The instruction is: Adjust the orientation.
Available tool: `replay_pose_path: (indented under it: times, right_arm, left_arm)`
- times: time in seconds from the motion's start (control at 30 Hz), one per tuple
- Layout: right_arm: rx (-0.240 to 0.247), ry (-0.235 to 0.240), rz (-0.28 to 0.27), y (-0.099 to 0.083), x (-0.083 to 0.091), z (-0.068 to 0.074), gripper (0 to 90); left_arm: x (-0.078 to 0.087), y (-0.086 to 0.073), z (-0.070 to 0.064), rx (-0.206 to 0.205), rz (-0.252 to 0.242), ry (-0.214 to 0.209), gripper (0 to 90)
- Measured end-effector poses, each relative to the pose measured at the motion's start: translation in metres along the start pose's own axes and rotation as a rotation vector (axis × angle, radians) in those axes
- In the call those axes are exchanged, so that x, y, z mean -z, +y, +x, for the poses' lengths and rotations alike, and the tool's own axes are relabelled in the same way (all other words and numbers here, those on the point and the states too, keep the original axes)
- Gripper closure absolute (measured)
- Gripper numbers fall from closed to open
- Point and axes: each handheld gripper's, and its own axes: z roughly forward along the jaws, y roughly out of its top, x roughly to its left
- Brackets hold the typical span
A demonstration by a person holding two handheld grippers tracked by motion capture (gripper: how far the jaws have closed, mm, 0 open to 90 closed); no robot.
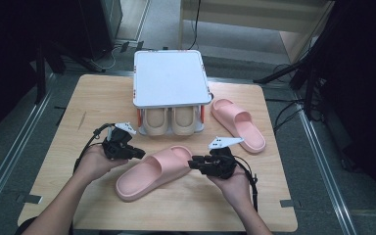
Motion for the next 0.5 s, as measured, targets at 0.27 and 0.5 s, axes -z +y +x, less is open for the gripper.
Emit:
replay_pose_path:
  times: [0.27,0.5]
  right_arm:
    - [0.052,0.035,0.086,-0.003,-0.017,0.013,85.3]
    - [0.06,0.028,0.125,-0.005,-0.033,0.017,85.2]
  left_arm:
    - [-0.007,-0.002,0.005,0.009,0.002,0.003,85.1]
    - [-0.012,-0.001,0.003,0.002,0.022,-0.001,85.8]
